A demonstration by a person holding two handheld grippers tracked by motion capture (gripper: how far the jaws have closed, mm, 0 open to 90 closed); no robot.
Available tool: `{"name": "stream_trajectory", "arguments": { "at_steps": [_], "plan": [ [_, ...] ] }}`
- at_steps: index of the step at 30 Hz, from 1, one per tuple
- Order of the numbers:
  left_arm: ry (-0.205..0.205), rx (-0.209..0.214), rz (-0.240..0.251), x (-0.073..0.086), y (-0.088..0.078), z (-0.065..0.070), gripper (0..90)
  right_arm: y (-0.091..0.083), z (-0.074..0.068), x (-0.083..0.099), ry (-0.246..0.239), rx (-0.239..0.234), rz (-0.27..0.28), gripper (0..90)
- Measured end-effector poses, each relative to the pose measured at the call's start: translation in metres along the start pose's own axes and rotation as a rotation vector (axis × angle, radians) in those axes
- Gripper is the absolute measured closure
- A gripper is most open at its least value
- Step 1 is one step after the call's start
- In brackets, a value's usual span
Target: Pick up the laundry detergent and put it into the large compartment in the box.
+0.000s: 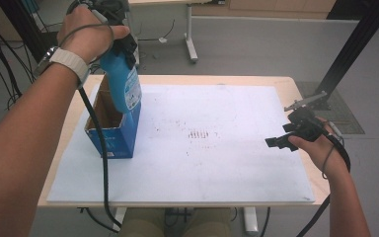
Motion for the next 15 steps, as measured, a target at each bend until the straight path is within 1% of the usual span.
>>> {"name": "stream_trajectory", "arguments": {
  "at_steps": [3,15],
  "plan": [
    [-0.015,-0.001,0.012,0.002,-0.001,-0.003,38.2,0.002,0.002,-0.001,-0.002,-0.002,-0.002,10.7],
    [-0.062,-0.010,0.021,0.007,-0.011,-0.013,38.2,0.003,0.008,-0.001,-0.002,-0.005,0.000,10.7]
  ]
}}
Point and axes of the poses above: each handheld gripper's, and its own axes: y roughly forward along the jaws, x roughly out of its underside, z roughly to its right, the point moved 1 cm from there along y, roughly forward along the jaws, and after that the axes turned 11 degrees about -z, right-handed, at the moved point
